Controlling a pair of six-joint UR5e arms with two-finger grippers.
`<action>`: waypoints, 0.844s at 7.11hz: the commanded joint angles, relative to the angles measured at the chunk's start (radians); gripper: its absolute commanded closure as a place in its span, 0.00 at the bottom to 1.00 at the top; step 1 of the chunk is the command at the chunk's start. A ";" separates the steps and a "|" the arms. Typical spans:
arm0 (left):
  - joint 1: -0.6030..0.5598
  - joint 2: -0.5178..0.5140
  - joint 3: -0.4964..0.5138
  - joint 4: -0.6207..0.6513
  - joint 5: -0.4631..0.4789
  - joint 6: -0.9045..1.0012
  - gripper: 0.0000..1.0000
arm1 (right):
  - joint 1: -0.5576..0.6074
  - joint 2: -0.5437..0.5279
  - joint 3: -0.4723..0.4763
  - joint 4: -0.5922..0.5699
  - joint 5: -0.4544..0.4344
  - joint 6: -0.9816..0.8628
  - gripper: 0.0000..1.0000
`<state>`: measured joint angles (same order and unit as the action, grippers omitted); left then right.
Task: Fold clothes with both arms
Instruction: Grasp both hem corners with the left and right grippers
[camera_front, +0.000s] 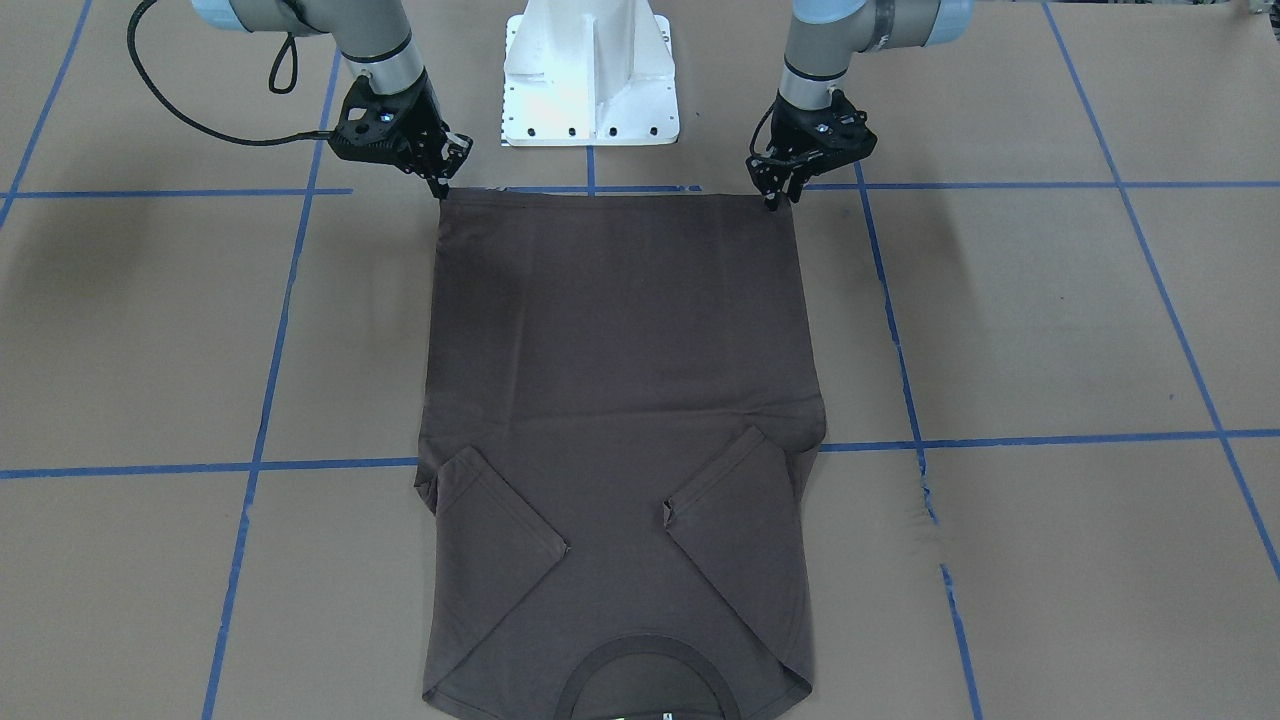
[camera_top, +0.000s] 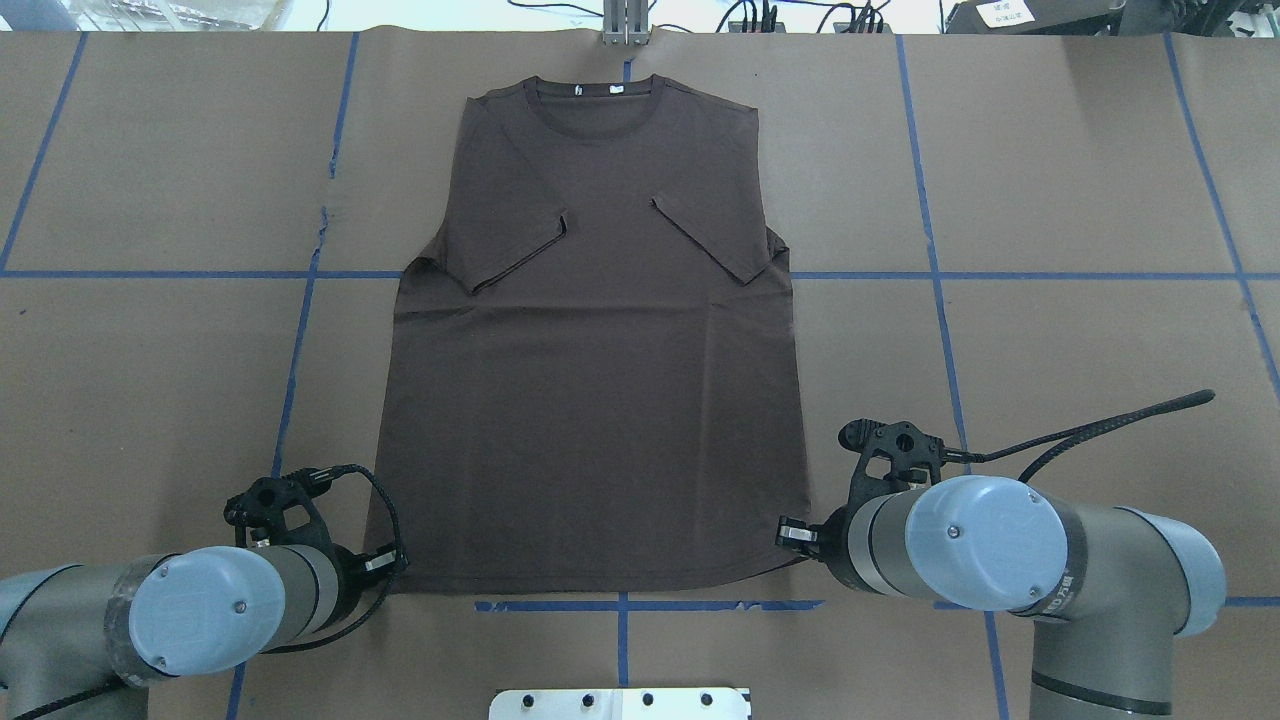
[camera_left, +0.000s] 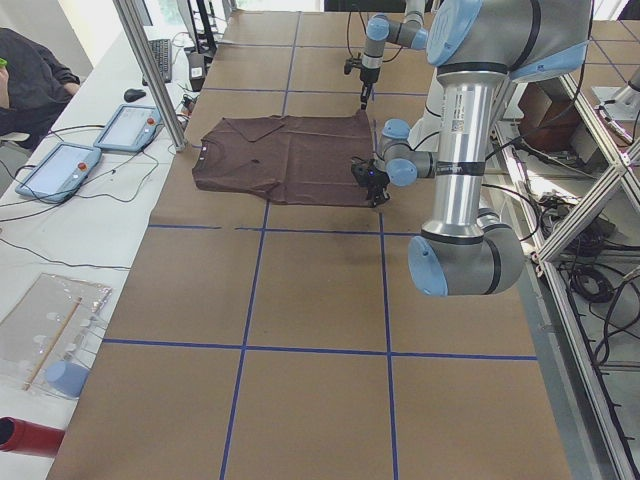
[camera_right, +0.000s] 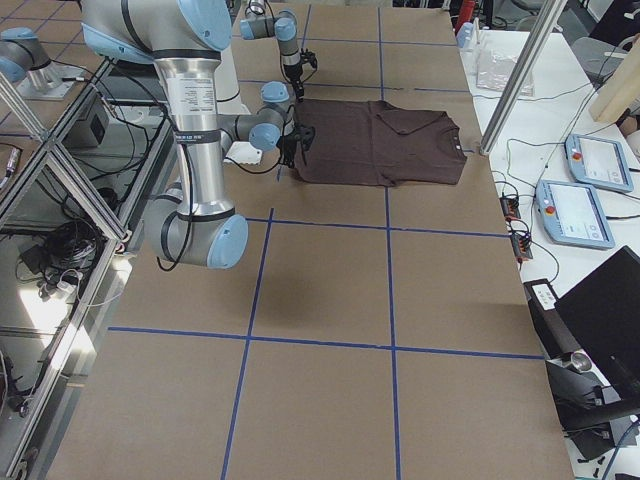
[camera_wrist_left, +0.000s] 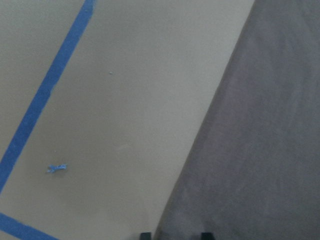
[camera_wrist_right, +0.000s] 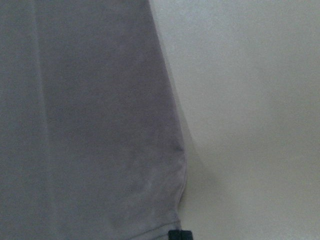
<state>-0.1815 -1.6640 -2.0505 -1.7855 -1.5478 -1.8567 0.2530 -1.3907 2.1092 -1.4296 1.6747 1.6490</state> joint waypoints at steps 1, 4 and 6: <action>0.004 0.001 0.000 0.003 0.000 0.001 0.48 | 0.000 -0.001 0.000 0.000 0.000 0.000 1.00; 0.005 0.001 0.001 0.005 0.000 0.001 0.59 | 0.000 -0.001 0.002 0.000 0.000 0.002 1.00; 0.010 -0.005 -0.010 0.052 0.000 0.001 1.00 | 0.002 -0.001 0.002 0.000 0.000 0.000 1.00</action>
<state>-0.1746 -1.6641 -2.0518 -1.7623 -1.5478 -1.8561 0.2541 -1.3913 2.1105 -1.4297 1.6750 1.6494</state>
